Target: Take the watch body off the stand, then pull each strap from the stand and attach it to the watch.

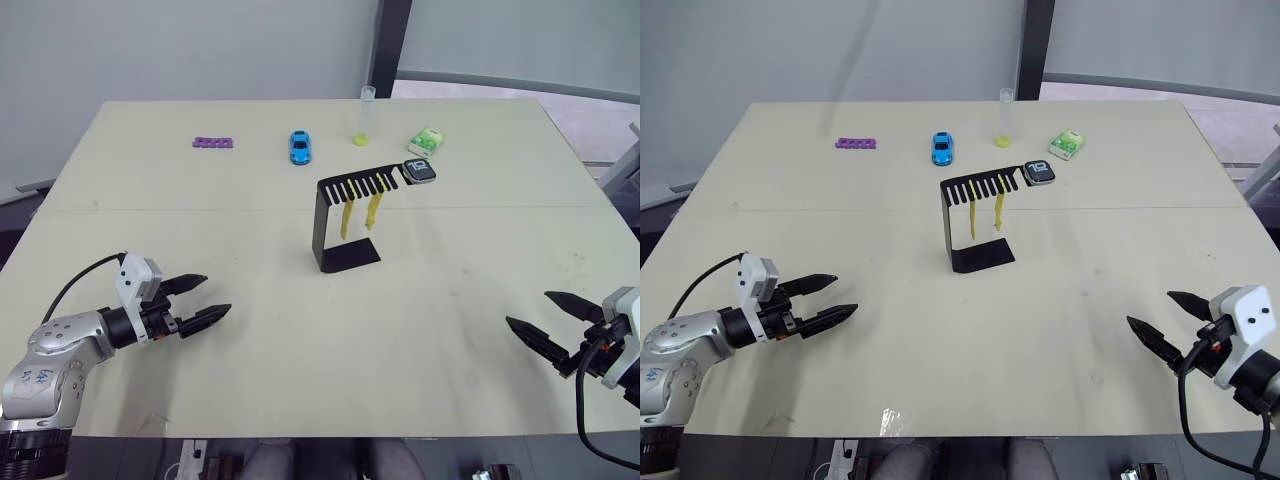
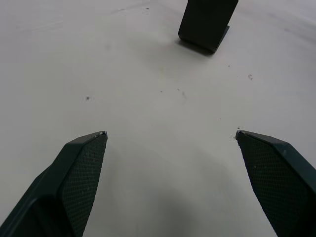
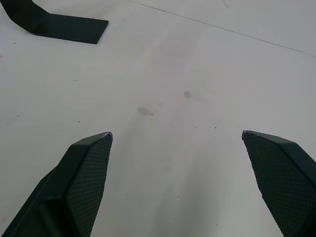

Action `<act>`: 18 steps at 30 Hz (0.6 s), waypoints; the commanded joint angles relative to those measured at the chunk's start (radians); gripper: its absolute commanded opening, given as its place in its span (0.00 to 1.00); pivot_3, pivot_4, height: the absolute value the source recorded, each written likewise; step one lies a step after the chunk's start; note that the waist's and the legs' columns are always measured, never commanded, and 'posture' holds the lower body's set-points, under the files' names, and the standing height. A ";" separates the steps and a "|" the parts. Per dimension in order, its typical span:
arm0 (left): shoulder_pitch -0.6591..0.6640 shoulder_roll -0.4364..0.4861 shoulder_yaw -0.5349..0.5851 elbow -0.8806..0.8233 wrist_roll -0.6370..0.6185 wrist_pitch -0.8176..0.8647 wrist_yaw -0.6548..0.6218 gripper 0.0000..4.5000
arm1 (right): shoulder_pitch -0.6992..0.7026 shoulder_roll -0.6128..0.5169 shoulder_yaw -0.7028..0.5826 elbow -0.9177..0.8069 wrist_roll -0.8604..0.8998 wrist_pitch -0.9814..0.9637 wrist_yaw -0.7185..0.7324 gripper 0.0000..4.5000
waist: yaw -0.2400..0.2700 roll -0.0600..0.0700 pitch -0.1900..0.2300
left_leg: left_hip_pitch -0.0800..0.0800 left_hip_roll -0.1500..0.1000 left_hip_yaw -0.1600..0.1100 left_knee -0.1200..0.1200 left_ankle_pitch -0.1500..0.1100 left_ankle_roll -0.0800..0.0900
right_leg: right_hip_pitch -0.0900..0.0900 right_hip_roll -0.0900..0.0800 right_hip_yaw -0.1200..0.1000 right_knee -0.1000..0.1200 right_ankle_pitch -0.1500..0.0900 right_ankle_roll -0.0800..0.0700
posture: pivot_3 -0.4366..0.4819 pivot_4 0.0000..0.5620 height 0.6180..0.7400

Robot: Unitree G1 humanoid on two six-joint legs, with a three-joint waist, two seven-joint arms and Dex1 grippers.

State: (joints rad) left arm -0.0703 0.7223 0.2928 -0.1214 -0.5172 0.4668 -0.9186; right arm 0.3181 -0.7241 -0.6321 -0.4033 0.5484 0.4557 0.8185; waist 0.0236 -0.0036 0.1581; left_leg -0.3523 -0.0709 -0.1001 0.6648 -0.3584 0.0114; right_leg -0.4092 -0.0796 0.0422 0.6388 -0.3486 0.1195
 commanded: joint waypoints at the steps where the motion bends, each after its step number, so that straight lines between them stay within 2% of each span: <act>1: -0.024 0.003 0.003 -0.025 -0.022 -0.001 -0.006 1.00 | -0.012 0.012 -0.001 -0.050 -0.012 -0.025 -0.041 0.99 | -0.001 0.000 0.000 | 0.000 0.000 0.000 0.000 0.000 0.000 | 0.000 0.000 0.000 0.000 0.000 0.000 | 0.48 0.27 1.00; 9: -0.069 0.011 -0.015 -0.012 -0.028 0.007 -0.031 1.00 | -0.023 0.028 0.025 -0.096 -0.024 -0.010 -0.091 0.99 | 0.000 0.000 0.000 | 0.000 0.000 0.000 0.001 0.000 -0.001 | -0.001 0.000 0.000 0.003 0.000 0.000 | 0.48 0.27 1.00; 15: -0.204 0.023 0.014 -0.082 -0.248 0.194 -0.065 1.00 | -0.043 0.036 0.026 -0.196 0.070 0.056 -0.122 0.99 | 0.000 -0.001 0.001 | 0.000 0.000 0.000 0.002 0.002 -0.002 | -0.001 0.000 0.000 0.005 0.000 0.000 | 0.48 0.27 1.00; 18: -0.304 0.047 -0.015 -0.117 -0.294 0.236 -0.090 1.00 | -0.096 0.039 0.028 -0.293 0.162 0.134 -0.202 0.99 | 0.000 -0.002 0.001 | 0.000 0.000 -0.001 0.002 0.003 -0.002 | -0.001 0.000 0.000 0.006 0.000 0.000 | 0.48 0.27 1.00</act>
State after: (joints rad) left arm -0.3456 0.7493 0.2695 -0.1923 -0.7719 0.6916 -0.9879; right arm 0.2389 -0.6892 -0.5911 -0.6269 0.6521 0.5646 0.6634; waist 0.0232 -0.0053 0.1591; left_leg -0.3522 -0.0711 -0.1012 0.6668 -0.3553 0.0087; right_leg -0.4103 -0.0795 0.0418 0.6452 -0.3482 0.1188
